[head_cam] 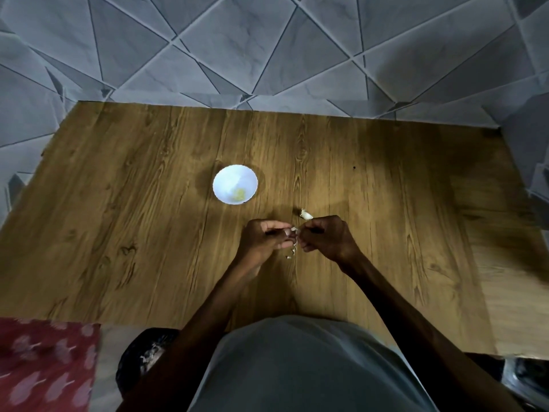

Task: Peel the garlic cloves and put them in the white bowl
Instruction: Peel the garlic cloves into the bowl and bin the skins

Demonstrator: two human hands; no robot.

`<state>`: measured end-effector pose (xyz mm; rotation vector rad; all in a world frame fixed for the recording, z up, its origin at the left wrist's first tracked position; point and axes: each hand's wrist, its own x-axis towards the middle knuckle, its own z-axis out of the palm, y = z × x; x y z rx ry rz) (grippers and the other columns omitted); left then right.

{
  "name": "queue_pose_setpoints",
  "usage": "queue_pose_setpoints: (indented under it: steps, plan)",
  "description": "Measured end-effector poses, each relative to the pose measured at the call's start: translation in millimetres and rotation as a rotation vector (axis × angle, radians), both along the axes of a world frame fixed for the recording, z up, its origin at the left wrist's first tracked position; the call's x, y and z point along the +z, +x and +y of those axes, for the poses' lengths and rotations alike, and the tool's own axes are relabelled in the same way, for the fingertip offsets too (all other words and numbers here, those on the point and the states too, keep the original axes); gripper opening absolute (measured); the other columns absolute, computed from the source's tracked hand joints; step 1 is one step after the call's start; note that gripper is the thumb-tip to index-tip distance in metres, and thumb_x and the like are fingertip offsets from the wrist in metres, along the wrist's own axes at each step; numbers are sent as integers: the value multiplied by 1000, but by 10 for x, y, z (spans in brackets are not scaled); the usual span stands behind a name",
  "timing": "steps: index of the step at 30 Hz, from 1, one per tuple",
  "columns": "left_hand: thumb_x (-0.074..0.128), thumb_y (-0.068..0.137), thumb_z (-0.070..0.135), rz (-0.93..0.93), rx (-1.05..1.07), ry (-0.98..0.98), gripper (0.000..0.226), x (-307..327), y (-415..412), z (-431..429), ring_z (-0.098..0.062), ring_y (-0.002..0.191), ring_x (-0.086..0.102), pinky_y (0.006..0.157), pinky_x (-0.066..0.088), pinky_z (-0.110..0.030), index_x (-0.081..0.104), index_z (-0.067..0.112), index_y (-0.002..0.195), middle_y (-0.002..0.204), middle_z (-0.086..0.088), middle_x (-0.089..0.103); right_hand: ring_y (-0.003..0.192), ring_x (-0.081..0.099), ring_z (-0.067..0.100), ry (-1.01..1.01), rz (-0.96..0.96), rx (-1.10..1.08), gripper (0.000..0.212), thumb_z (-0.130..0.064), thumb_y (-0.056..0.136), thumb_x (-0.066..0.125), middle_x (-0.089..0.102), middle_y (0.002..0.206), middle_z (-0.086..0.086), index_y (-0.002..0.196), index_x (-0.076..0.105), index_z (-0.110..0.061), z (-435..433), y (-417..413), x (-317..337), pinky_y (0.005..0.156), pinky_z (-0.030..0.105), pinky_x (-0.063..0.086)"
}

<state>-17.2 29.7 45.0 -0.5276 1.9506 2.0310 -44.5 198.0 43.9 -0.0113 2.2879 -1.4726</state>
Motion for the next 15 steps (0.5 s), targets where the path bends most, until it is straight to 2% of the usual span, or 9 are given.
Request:
queue_pose_setpoints:
  steps: [2,6,10,13,15]
  plan:
    - [63,90,-2,-12,1,17,25,-37,19,-9,-21,82,73,77,60,-27,63,-11,113,100,-24,71,68,73,16,0,1,19,9,-10,90,68,74,75,7,89,75,-6,14,8,-29,65,26,60]
    - [65,89,-1,-63,37,79,27,-99,31,-21,-18,79,73,77,59,-25,63,-11,113,100,-23,70,66,72,18,88,80,105,10,-9,90,68,74,74,10,86,74,-1,40,27,-100,64,27,61]
    - [69,86,2,-100,59,98,22,-111,45,-23,-15,78,73,74,59,-23,67,-6,107,97,-18,72,70,73,21,199,91,178,8,3,87,67,73,75,10,84,73,-1,59,24,-201,70,40,62]
    - [71,86,5,-109,53,92,23,-121,59,-22,-18,84,73,76,59,-24,69,-3,107,97,-17,73,61,72,15,238,81,158,11,-1,85,70,72,68,5,78,73,-9,73,24,-218,65,40,62]
    - [72,85,7,-106,48,87,24,-138,62,-16,-20,86,72,76,58,-24,69,-3,107,98,-17,73,53,69,9,272,74,106,17,-11,83,75,70,61,-1,69,70,-20,75,21,-213,58,33,61]
